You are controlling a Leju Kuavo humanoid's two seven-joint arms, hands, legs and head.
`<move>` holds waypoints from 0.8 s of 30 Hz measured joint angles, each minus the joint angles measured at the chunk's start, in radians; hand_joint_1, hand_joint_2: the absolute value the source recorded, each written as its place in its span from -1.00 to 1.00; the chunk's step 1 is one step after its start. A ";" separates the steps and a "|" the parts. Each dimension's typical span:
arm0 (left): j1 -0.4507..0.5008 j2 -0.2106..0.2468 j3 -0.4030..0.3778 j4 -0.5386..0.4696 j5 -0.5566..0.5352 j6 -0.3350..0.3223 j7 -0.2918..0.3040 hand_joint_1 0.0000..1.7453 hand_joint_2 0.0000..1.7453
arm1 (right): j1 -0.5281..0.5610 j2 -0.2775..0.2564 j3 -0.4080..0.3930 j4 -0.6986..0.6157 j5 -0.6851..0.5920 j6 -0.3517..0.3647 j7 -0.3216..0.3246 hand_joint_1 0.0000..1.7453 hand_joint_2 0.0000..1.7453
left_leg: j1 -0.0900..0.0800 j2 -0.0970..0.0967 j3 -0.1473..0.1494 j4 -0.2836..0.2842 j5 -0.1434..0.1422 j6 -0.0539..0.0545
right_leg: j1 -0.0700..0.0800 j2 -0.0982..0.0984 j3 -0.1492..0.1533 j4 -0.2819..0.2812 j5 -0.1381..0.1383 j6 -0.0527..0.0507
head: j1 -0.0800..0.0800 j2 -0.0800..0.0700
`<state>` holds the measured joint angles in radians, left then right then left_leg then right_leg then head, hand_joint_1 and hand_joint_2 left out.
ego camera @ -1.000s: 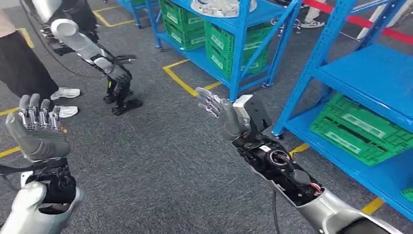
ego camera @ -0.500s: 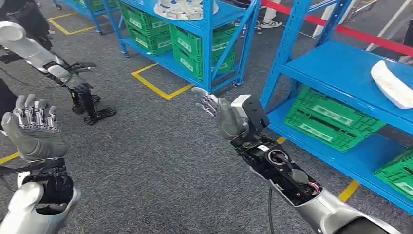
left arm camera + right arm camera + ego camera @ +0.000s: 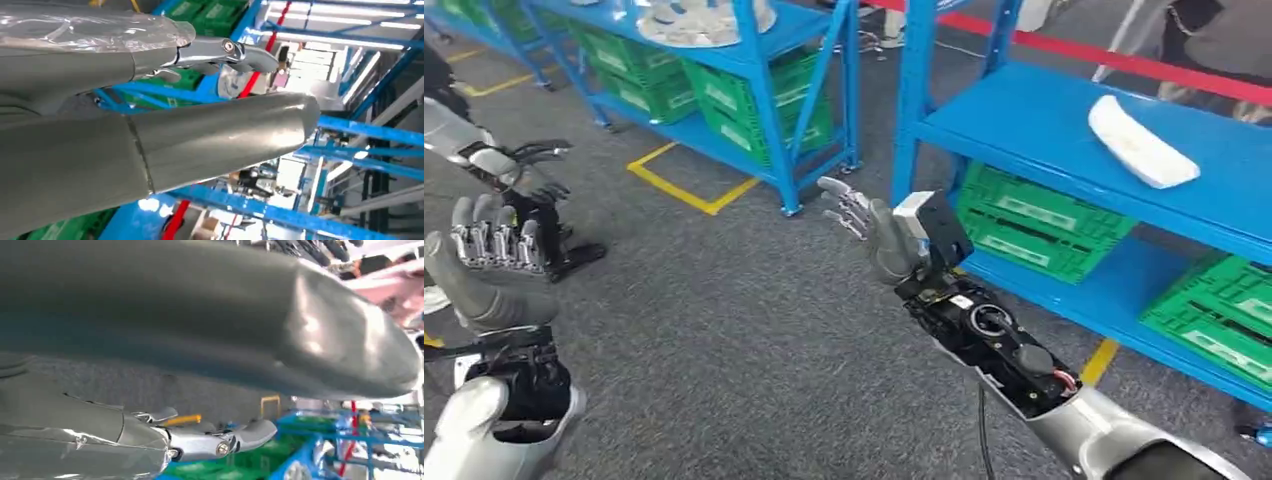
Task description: Take the parts from the cabinet and place them on the table.
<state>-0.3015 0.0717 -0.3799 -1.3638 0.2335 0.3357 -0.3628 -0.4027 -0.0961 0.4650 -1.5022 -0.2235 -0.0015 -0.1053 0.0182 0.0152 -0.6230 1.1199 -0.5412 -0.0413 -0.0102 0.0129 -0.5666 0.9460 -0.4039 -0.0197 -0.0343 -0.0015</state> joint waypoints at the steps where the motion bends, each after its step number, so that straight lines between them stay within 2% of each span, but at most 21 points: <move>1: 0.003 0.002 0.000 0.000 0.000 0.001 0.000 -1.00 -1.00 | 0.001 0.000 0.001 0.000 0.000 0.000 0.001 -1.00 -1.00 | 0.000 -0.007 -0.048 0.092 -0.035 -0.001 | 0.001 0.008 -0.002 0.000 0.000 -0.002 | -0.003 0.000; 2: 0.007 0.002 0.000 0.000 0.000 0.002 0.000 -1.00 -1.00 | 0.003 0.000 0.001 0.000 0.000 0.000 0.002 -1.00 -1.00 | -0.001 -0.009 -0.085 0.155 -0.049 0.000 | 0.003 0.021 -0.003 0.000 0.001 -0.003 | -0.005 0.000; 3: 0.009 0.002 0.000 0.000 0.000 0.003 0.000 -1.00 -1.00 | 0.003 0.000 0.001 0.000 -0.001 0.000 0.002 -1.00 -1.00 | -0.001 -0.009 -0.095 0.163 -0.036 0.002 | 0.003 0.032 -0.003 0.000 0.002 -0.004 | -0.006 0.000; 4: 0.010 0.002 0.000 0.000 0.000 0.003 0.001 -1.00 -1.00 | 0.003 0.000 0.001 0.000 -0.001 0.000 0.002 -1.00 -1.00 | -0.001 -0.010 -0.081 0.123 -0.002 0.005 | 0.003 0.044 -0.002 0.000 0.002 -0.003 | -0.008 0.000; 5: 0.008 0.002 0.000 0.000 0.000 0.003 0.001 -1.00 -1.00 | 0.003 0.000 0.001 0.000 -0.001 0.000 0.002 -1.00 -1.00 | -0.001 -0.014 -0.044 0.039 0.046 0.009 | 0.003 0.056 -0.001 0.001 0.002 -0.003 | -0.012 0.000; 6: 0.007 0.002 0.000 0.000 0.000 0.003 0.001 -1.00 -1.00 | 0.003 0.000 0.001 0.000 -0.001 0.000 0.002 -1.00 -1.00 | -0.001 -0.029 0.003 -0.059 0.092 0.015 | 0.003 0.067 0.001 0.001 0.003 -0.002 | -0.017 0.000; 7: 0.006 0.002 0.000 0.000 0.000 0.003 0.001 -1.00 -1.00 | 0.003 0.000 0.001 0.000 -0.001 0.000 0.002 -1.00 -1.00 | 0.000 -0.068 0.046 -0.146 0.121 0.020 | 0.001 0.076 0.000 0.001 0.003 0.000 | -0.021 0.000; 8: 0.005 0.002 0.000 0.000 0.001 0.004 0.001 -1.00 -1.00 | 0.003 0.000 0.001 0.000 -0.001 -0.001 0.002 -1.00 -1.00 | 0.000 -0.091 0.062 -0.181 0.117 0.024 | 0.010 0.087 -0.006 0.008 -0.001 0.007 | -0.026 0.000; 9: 0.004 0.002 0.000 0.000 0.002 0.005 0.001 -1.00 -1.00 | 0.004 0.000 0.001 0.000 -0.001 -0.002 0.003 -1.00 -1.00 | -0.002 -0.073 0.062 -0.180 0.118 0.026 | 0.004 0.096 -0.009 0.004 0.002 0.012 | -0.025 0.000; 11: 0.004 0.002 0.000 0.000 0.002 0.005 0.000 -1.00 -1.00 | 0.005 0.000 0.000 0.000 -0.001 -0.002 0.003 -1.00 -1.00 | -0.009 -0.058 0.063 -0.179 0.118 0.034 | -0.001 0.114 -0.010 -0.002 0.006 0.025 | -0.024 0.000; 12: 0.003 0.001 0.000 0.000 0.003 0.005 0.000 -1.00 -1.00 | 0.005 0.000 0.000 0.000 -0.001 -0.003 0.003 -1.00 -1.00 | 0.001 -0.045 0.067 -0.189 0.125 0.044 | 0.002 0.124 -0.015 -0.003 0.006 0.032 | -0.025 0.000; 13: 0.001 -0.001 0.000 0.000 0.003 0.005 0.000 -1.00 -1.00 | 0.007 0.000 -0.002 0.000 -0.001 -0.005 0.003 -1.00 -1.00 | 0.001 -0.030 0.070 -0.194 0.128 0.048 | 0.003 0.076 -0.019 0.021 -0.011 0.034 | -0.025 0.000; 14: 0.001 -0.003 0.000 -0.001 0.003 0.005 -0.001 -1.00 -1.00 | 0.005 0.000 -0.002 0.000 -0.001 -0.005 0.003 -1.00 -1.00 | 0.000 -0.023 0.070 -0.194 0.128 0.055 | 0.005 0.034 -0.044 0.074 -0.048 0.037 | -0.018 0.000; 15: 0.002 -0.003 0.000 -0.001 0.003 0.005 -0.001 -1.00 -1.00 | 0.006 0.000 -0.001 0.000 -0.001 -0.006 0.003 -1.00 -1.00 | -0.002 -0.012 0.070 -0.194 0.127 0.057 | 0.002 0.012 -0.084 0.161 -0.095 0.042 | -0.019 0.000; 17: 0.006 -0.003 0.000 -0.001 0.005 0.005 -0.001 -1.00 -1.00 | 0.011 0.000 0.000 0.000 -0.001 -0.006 0.004 -1.00 -1.00 | -0.003 0.009 0.069 -0.194 0.125 0.058 | -0.002 -0.003 -0.156 0.317 -0.158 0.049 | -0.021 0.000; 18: 0.007 -0.003 0.000 -0.001 0.006 0.004 -0.001 -1.00 -1.00 | 0.015 0.000 0.000 0.000 -0.001 -0.006 0.005 -1.00 -1.00 | -0.002 0.020 0.069 -0.194 0.125 0.057 | -0.004 -0.005 -0.169 0.345 -0.159 0.052 | -0.020 0.000; 19: 0.008 -0.003 0.000 -0.001 0.008 0.004 -0.001 -1.00 -1.00 | 0.016 0.000 0.000 0.000 -0.001 -0.007 0.005 -1.00 -1.00 | -0.001 0.029 0.070 -0.193 0.123 0.055 | -0.007 -0.006 -0.155 0.316 -0.134 0.054 | -0.020 0.000; 21: 0.007 -0.004 0.000 -0.001 0.009 0.004 -0.001 -1.00 -1.00 | 0.016 0.000 -0.002 0.000 -0.001 -0.009 0.005 -1.00 -1.00 | 0.001 0.048 0.075 -0.192 0.119 0.048 | -0.010 -0.025 -0.058 0.136 -0.046 0.056 | -0.020 0.000; 22: 0.007 -0.004 0.000 -0.001 0.009 0.004 -0.001 -1.00 -1.00 | 0.015 0.000 -0.002 0.000 -0.001 -0.010 0.005 -1.00 -1.00 | 0.001 0.054 0.078 -0.189 0.115 0.043 | -0.010 -0.058 -0.007 0.044 -0.013 0.055 | -0.019 0.000; 23: 0.007 -0.003 0.000 -0.001 0.010 0.004 -0.001 -1.00 -1.00 | 0.013 0.000 -0.002 0.000 -0.001 -0.009 0.005 -1.00 -1.00 | -0.008 0.059 0.079 -0.186 0.111 0.036 | -0.001 -0.082 0.007 0.009 -0.022 0.052 | -0.018 0.000; 24: 0.005 -0.003 0.000 -0.001 0.010 0.004 -0.002 -1.00 -1.00 | 0.014 0.000 -0.001 0.000 -0.001 -0.009 0.004 -1.00 -1.00 | -0.009 0.067 0.079 -0.185 0.110 0.031 | -0.001 -0.060 0.004 0.009 -0.015 0.039 | -0.023 0.000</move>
<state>-0.2970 0.0683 -0.3799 -1.3645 0.2438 0.3399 -0.3643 -0.3892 -0.0965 0.4643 -1.5023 -0.2247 -0.0107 -0.1011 0.0092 0.0823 -0.5435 0.9351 -0.4309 -0.0100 -0.0116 -0.0467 -0.5627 0.9551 -0.4191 0.0189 -0.0576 -0.0015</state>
